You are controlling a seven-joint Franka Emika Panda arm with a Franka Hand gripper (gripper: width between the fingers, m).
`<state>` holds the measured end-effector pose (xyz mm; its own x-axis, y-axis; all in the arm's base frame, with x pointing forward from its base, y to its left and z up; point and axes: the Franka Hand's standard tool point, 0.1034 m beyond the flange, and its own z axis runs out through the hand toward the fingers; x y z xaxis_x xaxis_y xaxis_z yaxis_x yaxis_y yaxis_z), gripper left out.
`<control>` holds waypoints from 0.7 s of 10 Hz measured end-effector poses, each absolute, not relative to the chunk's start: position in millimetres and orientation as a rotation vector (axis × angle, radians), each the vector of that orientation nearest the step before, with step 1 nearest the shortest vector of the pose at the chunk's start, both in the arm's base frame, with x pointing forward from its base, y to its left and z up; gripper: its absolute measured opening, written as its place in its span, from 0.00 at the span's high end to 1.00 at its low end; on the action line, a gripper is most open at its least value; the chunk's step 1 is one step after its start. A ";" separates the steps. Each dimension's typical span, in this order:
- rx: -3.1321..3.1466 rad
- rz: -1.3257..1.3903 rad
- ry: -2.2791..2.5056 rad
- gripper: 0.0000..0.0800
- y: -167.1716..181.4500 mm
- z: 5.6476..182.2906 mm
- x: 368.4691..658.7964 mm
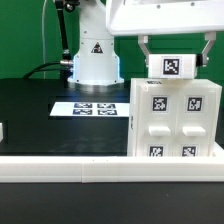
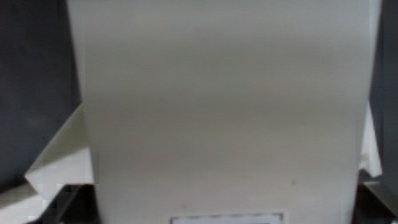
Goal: Assemble cabinet
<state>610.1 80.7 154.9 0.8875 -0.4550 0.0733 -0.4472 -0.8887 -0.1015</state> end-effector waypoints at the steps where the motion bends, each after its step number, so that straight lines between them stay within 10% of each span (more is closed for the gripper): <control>1: -2.919 -0.142 0.859 0.30 82.2 154.5 609.8; 7: -2.485 -0.119 1.630 0.30 89.7 154.0 611.6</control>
Offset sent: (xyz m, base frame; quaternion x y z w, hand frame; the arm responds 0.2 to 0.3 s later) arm -0.0091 -0.0002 -0.0040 -0.0128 0.0137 0.2578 0.9660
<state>611.6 89.7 154.0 0.4003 -0.9160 -0.0251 -0.9027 -0.3895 -0.1831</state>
